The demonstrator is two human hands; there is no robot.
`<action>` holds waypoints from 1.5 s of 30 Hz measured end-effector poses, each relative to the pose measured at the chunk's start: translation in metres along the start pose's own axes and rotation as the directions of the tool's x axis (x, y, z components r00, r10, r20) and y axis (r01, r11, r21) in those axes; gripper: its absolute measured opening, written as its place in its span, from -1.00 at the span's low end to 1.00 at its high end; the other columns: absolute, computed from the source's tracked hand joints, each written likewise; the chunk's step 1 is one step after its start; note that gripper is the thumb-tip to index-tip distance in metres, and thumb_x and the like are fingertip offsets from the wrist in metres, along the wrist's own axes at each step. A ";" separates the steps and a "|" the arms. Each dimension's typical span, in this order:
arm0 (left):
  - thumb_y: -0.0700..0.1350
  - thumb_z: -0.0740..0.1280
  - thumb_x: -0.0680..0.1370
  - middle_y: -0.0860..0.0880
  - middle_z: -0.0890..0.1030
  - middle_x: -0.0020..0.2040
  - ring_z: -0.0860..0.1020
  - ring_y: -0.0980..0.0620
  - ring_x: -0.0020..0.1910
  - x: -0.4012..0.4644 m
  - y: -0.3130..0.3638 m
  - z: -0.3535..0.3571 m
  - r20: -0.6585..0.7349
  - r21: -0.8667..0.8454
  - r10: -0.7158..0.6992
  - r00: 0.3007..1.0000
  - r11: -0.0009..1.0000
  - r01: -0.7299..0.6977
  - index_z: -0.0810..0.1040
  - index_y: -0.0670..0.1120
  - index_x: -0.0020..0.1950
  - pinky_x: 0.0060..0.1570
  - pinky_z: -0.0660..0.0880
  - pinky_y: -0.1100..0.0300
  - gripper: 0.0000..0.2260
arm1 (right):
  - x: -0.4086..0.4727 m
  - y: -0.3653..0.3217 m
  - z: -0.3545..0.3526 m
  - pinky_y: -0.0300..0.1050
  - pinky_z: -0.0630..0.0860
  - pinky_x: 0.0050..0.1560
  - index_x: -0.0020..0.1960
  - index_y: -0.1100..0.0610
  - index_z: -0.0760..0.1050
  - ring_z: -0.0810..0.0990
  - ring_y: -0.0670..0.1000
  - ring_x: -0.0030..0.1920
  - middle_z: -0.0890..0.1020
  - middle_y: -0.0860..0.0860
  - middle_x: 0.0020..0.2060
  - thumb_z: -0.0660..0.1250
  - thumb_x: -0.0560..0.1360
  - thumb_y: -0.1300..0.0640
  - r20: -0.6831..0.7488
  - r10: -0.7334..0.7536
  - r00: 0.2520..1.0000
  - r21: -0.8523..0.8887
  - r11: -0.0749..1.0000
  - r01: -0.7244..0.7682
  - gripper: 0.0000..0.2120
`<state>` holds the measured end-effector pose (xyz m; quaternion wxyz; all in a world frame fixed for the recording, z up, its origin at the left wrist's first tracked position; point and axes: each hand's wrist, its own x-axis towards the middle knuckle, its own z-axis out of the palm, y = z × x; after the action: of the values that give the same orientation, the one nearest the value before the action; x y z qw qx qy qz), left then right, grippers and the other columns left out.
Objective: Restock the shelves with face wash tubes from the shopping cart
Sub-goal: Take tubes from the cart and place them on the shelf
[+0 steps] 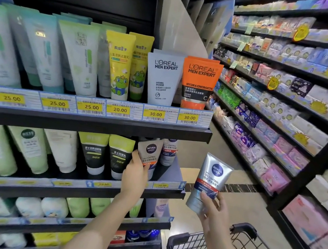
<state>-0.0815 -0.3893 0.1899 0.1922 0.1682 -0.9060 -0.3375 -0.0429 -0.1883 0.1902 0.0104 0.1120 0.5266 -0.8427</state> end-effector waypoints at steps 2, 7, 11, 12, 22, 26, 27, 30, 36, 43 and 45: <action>-0.12 0.27 0.57 -0.22 0.59 0.11 0.61 -0.17 0.04 0.001 -0.002 -0.002 0.017 0.060 0.010 1.000 0.998 -0.011 0.26 -0.24 0.35 -0.08 0.56 0.04 -0.59 | -0.001 0.001 0.003 0.02 0.48 0.09 0.36 0.09 0.26 0.56 0.05 0.03 0.55 0.05 0.01 0.34 0.47 0.28 0.005 -0.004 1.000 -0.021 1.000 0.004 -0.48; -0.06 0.26 0.58 -0.19 0.61 0.05 0.63 -0.15 -0.02 0.001 -0.008 -0.005 0.051 0.110 0.025 0.998 0.994 -0.030 0.33 -0.22 0.28 -0.12 0.57 0.06 -0.65 | -0.002 0.002 0.010 0.04 0.48 0.11 0.26 0.08 0.28 0.56 0.04 0.00 0.55 0.04 -0.02 0.32 0.47 0.30 0.009 -0.008 1.000 -0.049 0.999 0.009 -0.58; -0.07 0.24 0.58 -0.17 0.61 0.06 0.62 -0.12 -0.01 0.002 -0.015 -0.009 0.072 0.131 0.067 0.995 0.988 -0.076 0.40 -0.20 0.21 -0.07 0.57 0.06 -0.72 | -0.002 0.002 0.017 0.04 0.48 0.11 0.23 0.08 0.29 0.57 0.05 0.01 0.56 0.04 0.00 0.34 0.47 0.29 0.021 -0.035 0.999 -0.098 0.995 0.037 -0.59; -0.06 0.24 0.58 -0.15 0.61 0.06 0.61 -0.10 0.00 0.000 -0.017 -0.011 0.072 0.132 0.087 0.994 0.987 -0.096 0.41 -0.19 0.21 -0.06 0.56 0.09 -0.72 | -0.002 0.001 0.019 0.04 0.49 0.12 0.23 0.08 0.30 0.57 0.06 0.02 0.56 0.05 0.01 0.35 0.46 0.28 0.023 -0.047 0.999 -0.118 0.992 0.049 -0.60; 0.06 0.14 0.48 -0.04 0.67 -0.11 0.65 -0.03 -0.14 -0.030 -0.049 -0.022 0.008 0.370 0.395 0.918 0.852 -0.370 0.65 -0.11 -0.01 -0.12 0.57 0.04 -0.63 | 0.018 -0.007 0.046 -0.18 0.53 -0.10 0.25 0.11 0.39 0.58 0.03 0.09 0.59 0.04 0.08 0.41 0.44 0.19 0.084 -0.136 0.987 -0.300 0.941 0.155 -0.59; 0.09 0.08 0.45 -0.06 0.65 0.06 0.59 -0.08 0.10 -0.043 -0.065 -0.015 0.041 0.472 0.408 0.912 0.797 -0.378 0.66 -0.08 0.05 0.18 0.24 -0.23 -0.56 | 0.034 -0.003 0.058 0.08 0.54 0.14 0.21 0.05 0.37 0.56 0.03 0.13 0.59 0.00 0.08 0.43 0.44 0.17 0.084 -0.166 0.983 -0.436 0.881 0.186 -0.60; 0.10 0.08 0.44 -0.07 0.64 0.09 0.54 -0.09 0.16 -0.043 -0.070 -0.013 0.054 0.490 0.403 0.913 0.786 -0.376 0.65 -0.07 0.08 0.19 0.18 -0.26 -0.55 | 0.038 -0.002 0.061 0.09 0.52 0.17 0.19 0.03 0.37 0.56 0.02 0.13 0.59 -0.02 0.08 0.43 0.43 0.17 0.090 -0.170 0.981 -0.461 0.866 0.193 -0.61; 0.10 0.07 0.43 -0.08 0.63 0.12 0.37 -0.06 0.23 -0.044 -0.081 -0.009 0.081 0.492 0.391 0.917 0.784 -0.377 0.61 -0.05 0.16 0.19 0.13 -0.30 -0.53 | 0.048 0.001 0.068 0.05 0.50 0.21 0.19 0.03 0.35 0.55 -0.02 0.12 0.58 -0.03 0.07 0.43 0.43 0.18 0.105 -0.190 0.976 -0.522 0.825 0.217 -0.60; 0.11 0.07 0.44 -0.05 0.62 0.13 0.39 -0.03 0.22 -0.042 -0.088 -0.004 0.088 0.484 0.392 0.916 0.787 -0.384 0.58 -0.02 0.20 0.25 0.09 -0.27 -0.53 | 0.059 0.013 0.077 -0.02 0.49 0.17 0.16 0.02 0.29 0.52 -0.05 0.06 0.53 -0.05 0.03 0.44 0.43 0.14 0.159 -0.194 0.968 -0.687 0.682 0.250 -0.58; 0.12 0.07 0.45 -0.04 0.59 0.17 0.39 -0.02 0.23 -0.042 -0.093 -0.003 0.075 0.472 0.417 0.906 0.785 -0.400 0.36 0.03 0.29 0.32 0.01 -0.23 -0.56 | 0.070 0.019 0.079 -0.04 0.49 0.13 0.12 0.00 0.29 0.49 -0.08 0.03 0.48 -0.10 0.01 0.46 0.41 0.11 0.201 -0.156 0.967 -0.768 0.588 0.254 -0.59; 0.12 0.07 0.45 -0.04 0.59 0.16 0.39 -0.02 0.23 -0.042 -0.094 -0.003 0.067 0.474 0.424 0.903 0.783 -0.403 0.36 0.04 0.28 0.35 -0.07 -0.20 -0.57 | 0.073 0.021 0.078 0.02 0.51 0.15 0.11 0.00 0.32 0.51 -0.07 0.01 0.49 -0.10 0.01 0.47 0.40 0.11 0.203 -0.157 0.967 -0.785 0.564 0.256 -0.59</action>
<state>-0.0268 -0.4398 0.1189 0.2335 0.0147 -0.9710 -0.0501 -0.1252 -0.2595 0.1898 -0.0097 -0.0138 0.8583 -0.5129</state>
